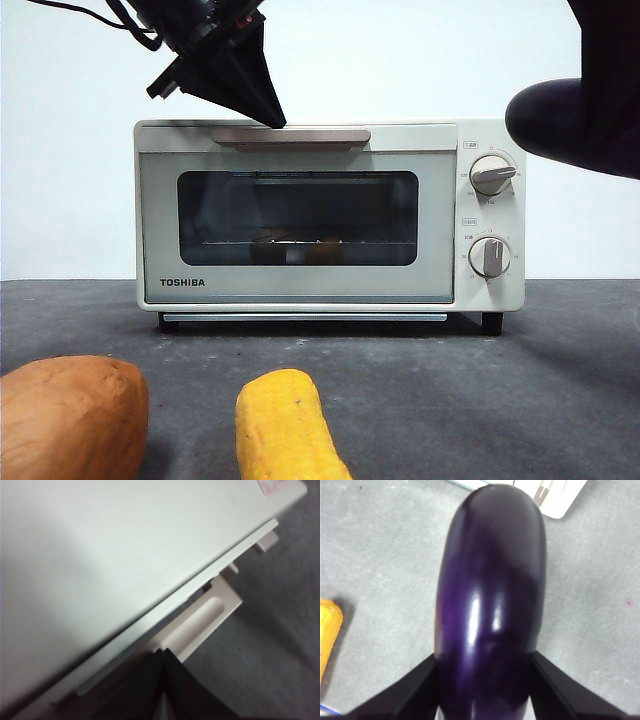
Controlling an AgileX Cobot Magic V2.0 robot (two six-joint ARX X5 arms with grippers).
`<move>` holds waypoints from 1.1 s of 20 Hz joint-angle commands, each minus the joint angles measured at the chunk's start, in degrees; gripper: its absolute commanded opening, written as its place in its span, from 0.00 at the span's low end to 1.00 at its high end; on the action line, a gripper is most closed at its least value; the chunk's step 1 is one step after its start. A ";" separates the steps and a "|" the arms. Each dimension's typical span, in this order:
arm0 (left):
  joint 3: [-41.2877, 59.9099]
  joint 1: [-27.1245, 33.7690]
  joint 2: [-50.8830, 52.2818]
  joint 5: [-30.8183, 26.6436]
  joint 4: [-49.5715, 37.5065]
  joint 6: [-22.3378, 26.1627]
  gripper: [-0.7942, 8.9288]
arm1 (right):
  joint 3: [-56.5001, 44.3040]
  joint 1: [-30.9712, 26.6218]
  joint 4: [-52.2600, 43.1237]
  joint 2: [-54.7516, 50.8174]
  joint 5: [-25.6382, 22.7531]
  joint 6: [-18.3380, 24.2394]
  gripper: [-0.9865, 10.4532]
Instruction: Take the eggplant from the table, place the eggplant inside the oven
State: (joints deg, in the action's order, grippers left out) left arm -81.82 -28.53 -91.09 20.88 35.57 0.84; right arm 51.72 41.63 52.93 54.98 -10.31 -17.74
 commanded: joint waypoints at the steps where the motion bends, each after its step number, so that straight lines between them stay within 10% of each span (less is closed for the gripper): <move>1: -0.28 -1.20 -1.20 -0.48 5.22 1.81 0.09 | 0.96 0.50 -1.07 0.28 -0.26 0.63 0.18; 14: -0.42 -3.19 3.69 0.09 24.98 2.80 0.09 | 1.18 0.68 -13.18 0.81 20.44 10.29 0.18; 19: 0.31 0.46 10.34 -2.49 21.86 2.43 0.09 | 6.29 2.71 -12.15 6.58 18.38 15.87 0.18; 22: 0.70 3.58 13.57 -5.09 20.72 1.46 0.09 | 12.74 7.19 -9.49 13.88 8.92 21.35 0.18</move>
State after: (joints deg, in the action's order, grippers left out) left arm -80.58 -24.62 -77.25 16.14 56.86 2.79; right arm 63.37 48.10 43.79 67.75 -0.32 0.45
